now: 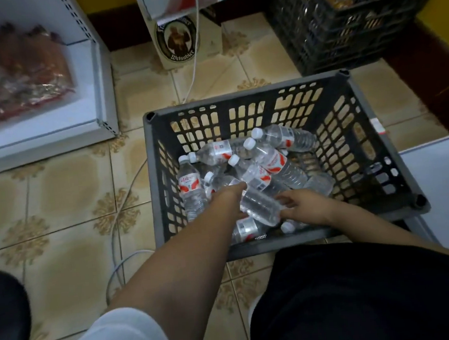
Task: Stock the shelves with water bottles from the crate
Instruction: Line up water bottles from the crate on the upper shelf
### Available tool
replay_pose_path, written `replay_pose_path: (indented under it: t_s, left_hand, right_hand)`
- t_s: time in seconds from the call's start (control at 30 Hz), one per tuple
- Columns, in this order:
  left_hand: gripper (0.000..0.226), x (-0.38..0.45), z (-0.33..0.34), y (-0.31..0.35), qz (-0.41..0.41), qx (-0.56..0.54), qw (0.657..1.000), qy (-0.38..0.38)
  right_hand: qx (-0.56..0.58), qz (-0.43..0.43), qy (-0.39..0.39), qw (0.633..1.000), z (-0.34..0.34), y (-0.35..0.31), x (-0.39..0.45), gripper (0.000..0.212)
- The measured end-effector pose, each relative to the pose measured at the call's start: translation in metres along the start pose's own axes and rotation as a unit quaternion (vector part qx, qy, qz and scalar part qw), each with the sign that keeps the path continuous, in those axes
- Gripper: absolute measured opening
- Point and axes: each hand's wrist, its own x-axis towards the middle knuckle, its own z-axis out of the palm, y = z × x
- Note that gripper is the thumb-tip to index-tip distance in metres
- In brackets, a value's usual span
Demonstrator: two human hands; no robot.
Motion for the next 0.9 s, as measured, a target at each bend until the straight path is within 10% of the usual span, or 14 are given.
replay_pose_path:
  t_s: [0.47, 0.9]
  left_hand:
    - [0.046, -0.166, -0.049, 0.025, 0.246, 0.011, 0.953, -0.175]
    - [0.038, -0.48, -0.034, 0.079, 0.558, 0.099, 0.759, -0.323]
  right_hand:
    - [-0.02, -0.05, 0.173, 0.983, -0.053, -0.062, -0.086, 0.098]
    - [0.152, -0.123, 0.368, 0.909, -0.161, -0.106, -0.37, 0.054]
